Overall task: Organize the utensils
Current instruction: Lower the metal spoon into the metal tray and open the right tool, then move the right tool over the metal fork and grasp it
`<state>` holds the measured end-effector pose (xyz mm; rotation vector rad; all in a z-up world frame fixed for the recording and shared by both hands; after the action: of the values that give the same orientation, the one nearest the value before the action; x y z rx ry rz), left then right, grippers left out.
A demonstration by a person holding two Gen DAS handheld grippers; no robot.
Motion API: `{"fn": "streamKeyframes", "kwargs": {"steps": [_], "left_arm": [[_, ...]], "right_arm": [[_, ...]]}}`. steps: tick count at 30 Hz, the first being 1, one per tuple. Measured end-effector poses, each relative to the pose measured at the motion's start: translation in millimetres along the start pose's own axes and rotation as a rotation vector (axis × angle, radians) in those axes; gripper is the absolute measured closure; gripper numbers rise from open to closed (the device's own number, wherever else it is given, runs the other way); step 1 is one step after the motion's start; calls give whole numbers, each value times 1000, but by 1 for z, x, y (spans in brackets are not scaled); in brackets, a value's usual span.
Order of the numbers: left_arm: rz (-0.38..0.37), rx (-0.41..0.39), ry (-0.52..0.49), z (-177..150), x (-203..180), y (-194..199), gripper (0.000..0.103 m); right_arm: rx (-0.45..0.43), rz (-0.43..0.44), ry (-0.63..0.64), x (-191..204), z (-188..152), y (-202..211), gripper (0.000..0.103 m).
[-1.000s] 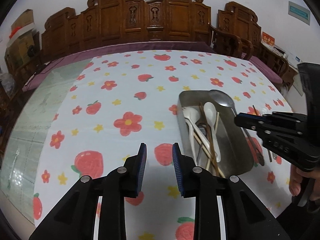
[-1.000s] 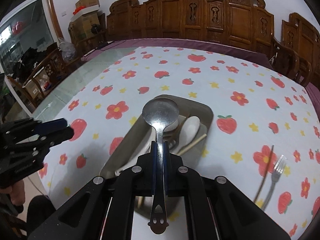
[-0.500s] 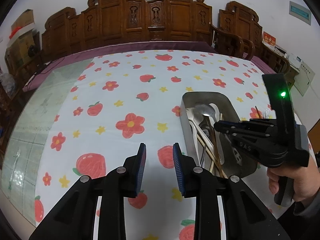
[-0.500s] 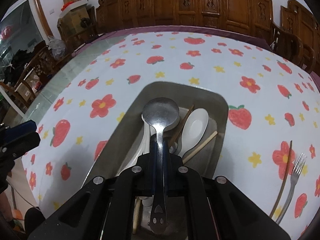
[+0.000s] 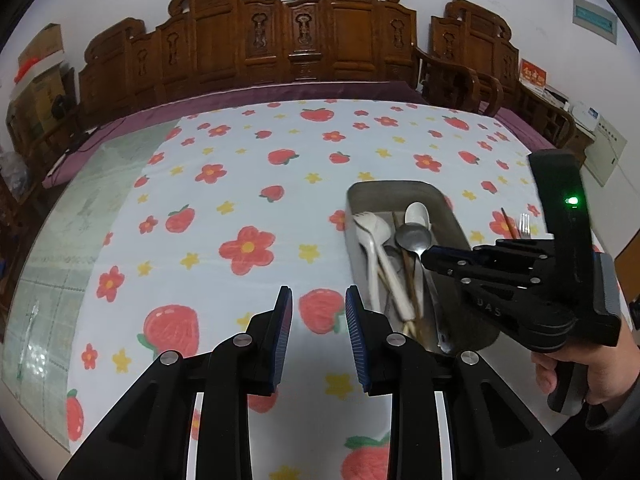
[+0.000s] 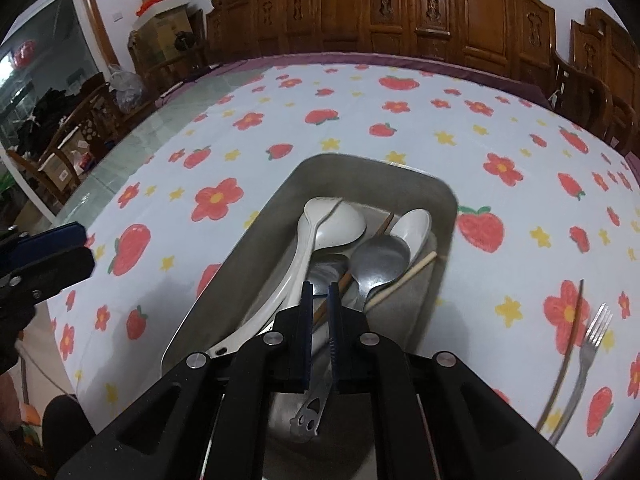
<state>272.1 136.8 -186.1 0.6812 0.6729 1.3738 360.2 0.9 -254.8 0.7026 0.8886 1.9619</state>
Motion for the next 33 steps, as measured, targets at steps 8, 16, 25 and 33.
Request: {"fn": "streamKeyframes", "kwargs": {"steps": [8,16,25,33], "left_arm": [[-35,-11,-45,-1,-39,3,71],[-97,-10,-99,-4,-97,-1,60],[-130,11,-120,-10,-145,-17,60],[-119,29,-132,-17,-160,-26,60]], "right_arm": [[-91,-41,8,-40,-28,66,93],[-83,-180,-52,-129,-73,91,93],[-56,-215,-141,-179,-93,66,81],[-3,-248,-143,-190,-97,36,75]]}}
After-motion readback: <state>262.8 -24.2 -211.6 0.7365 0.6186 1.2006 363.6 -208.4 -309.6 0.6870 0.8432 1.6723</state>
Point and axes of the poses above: each gripper's, at about its wrist camera, not at the fingertips, and y roughly against the way its jaws point, x to its left, z to its top, the point moved 6 cm from there along -y, roughly the way its jaws point, and after that the axes turned 2 degrees about -z, right-handed, at the moved point
